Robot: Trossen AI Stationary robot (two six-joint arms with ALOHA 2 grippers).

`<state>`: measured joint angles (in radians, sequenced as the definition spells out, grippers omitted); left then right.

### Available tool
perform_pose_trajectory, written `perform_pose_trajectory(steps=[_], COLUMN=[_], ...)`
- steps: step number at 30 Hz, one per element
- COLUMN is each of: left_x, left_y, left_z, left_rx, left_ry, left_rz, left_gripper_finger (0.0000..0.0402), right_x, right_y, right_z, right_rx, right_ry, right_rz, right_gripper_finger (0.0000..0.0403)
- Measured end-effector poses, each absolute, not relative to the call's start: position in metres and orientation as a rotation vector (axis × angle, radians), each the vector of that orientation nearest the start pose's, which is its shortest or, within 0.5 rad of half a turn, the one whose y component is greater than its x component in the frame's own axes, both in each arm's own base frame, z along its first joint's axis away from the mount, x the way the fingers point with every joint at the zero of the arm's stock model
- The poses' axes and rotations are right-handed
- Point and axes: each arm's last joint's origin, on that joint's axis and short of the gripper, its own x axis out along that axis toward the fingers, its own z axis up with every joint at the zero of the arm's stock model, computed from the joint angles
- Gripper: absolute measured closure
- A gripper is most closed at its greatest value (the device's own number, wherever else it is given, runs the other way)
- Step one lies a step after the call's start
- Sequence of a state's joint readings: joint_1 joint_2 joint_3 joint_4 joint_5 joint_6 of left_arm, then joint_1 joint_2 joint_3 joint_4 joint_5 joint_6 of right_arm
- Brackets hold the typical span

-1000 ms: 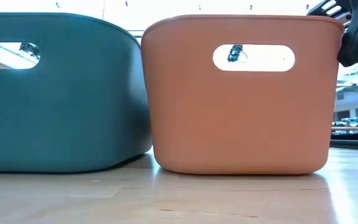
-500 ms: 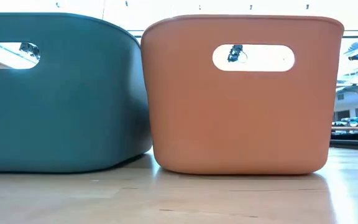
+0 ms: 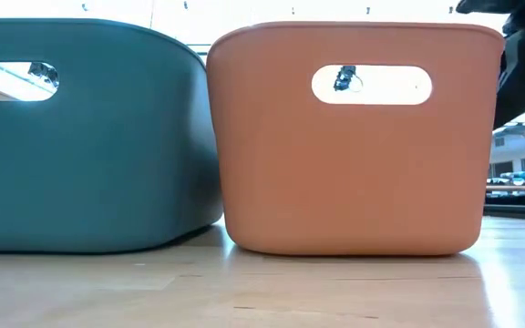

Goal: Sort candy
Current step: Adjust the colored bins

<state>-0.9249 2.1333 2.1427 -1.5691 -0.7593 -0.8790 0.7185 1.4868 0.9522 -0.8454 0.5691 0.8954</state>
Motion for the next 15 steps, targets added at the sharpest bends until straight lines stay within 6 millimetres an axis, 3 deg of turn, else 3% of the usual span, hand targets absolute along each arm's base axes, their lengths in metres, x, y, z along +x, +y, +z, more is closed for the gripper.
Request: perform_pose_trajectory(steps=[5,15], left_x=[0.256,0.257], left_y=[-0.314,-0.316], left_z=[0.283,0.282], left_rx=[0.326,0.266], left_ry=[0.950,0.935], left_rz=[0.363,0.372], left_gripper_finger=[0.0402,0.0402], right_x=[0.215,0.223], right_y=[0.164,0.171], right_z=[0.201,0.203], right_rx=[0.012,0.044], right_ry=[0.936,0.858], right_rz=[-0.230,-0.153], right_gripper_finger=[0.0403,0.0403])
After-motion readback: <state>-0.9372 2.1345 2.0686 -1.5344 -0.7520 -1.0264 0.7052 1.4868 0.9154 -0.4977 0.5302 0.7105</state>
